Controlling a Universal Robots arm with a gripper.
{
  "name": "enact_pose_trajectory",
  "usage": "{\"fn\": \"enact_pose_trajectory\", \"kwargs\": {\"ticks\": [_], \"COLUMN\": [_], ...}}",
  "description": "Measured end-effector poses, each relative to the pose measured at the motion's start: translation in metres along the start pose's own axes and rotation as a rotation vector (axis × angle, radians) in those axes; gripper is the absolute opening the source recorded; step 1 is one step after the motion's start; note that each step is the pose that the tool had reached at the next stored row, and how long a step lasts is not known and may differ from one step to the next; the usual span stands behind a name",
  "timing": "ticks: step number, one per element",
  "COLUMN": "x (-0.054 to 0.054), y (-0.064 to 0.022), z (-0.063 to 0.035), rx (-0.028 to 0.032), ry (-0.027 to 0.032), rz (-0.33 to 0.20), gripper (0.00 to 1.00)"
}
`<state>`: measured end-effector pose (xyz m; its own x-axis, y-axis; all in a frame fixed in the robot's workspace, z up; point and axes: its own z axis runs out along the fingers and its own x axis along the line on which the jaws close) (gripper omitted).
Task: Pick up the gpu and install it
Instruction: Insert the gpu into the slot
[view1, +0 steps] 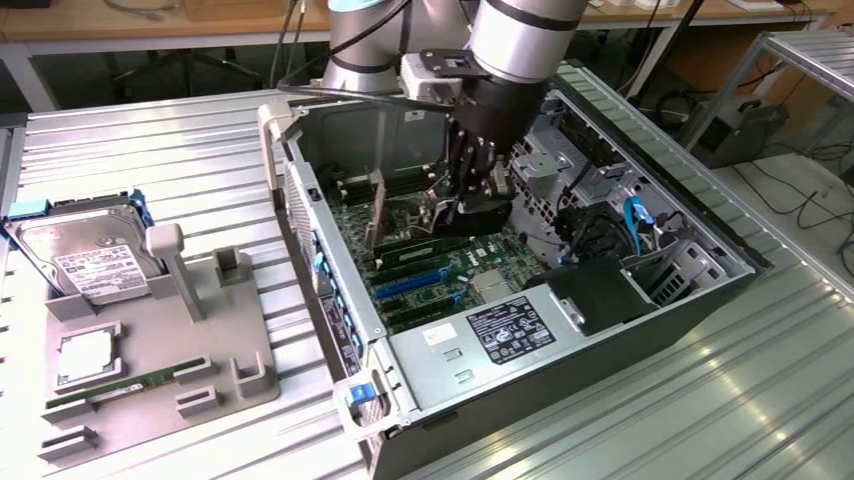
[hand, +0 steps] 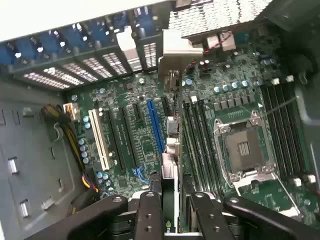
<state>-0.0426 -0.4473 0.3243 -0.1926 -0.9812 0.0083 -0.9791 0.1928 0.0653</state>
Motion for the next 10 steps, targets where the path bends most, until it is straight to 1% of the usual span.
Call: {"fn": "enact_pose_trajectory", "kwargs": {"ticks": [1, 2, 3, 4, 5, 6, 9, 10], "x": [0.0, 0.0, 0.0, 0.002, 0.006, 0.012, 0.015, 0.015], "y": [-0.0002, -0.0004, -0.0002, 0.003, 0.0135, 0.0209, 0.0227, 0.0231], "z": [0.003, 0.0054, 0.0078, 0.0137, 0.0212, 0.0277, 0.0302, 0.0312], "rx": [0.0015, 0.0024, 0.0025, 0.0027, 0.0029, 0.0087, 0.0184, 0.0204], "ry": [0.0042, 0.0073, 0.0088, 0.0095, 0.0097, 0.0092, 0.0082, 0.0079], "rz": [-0.066, -0.116, -0.136, -0.15, -0.152, -0.156, -0.16, -0.161], "gripper": [0.26, 0.26, 0.26, 0.26, 0.26, 0.26, 0.26, 0.26]}}
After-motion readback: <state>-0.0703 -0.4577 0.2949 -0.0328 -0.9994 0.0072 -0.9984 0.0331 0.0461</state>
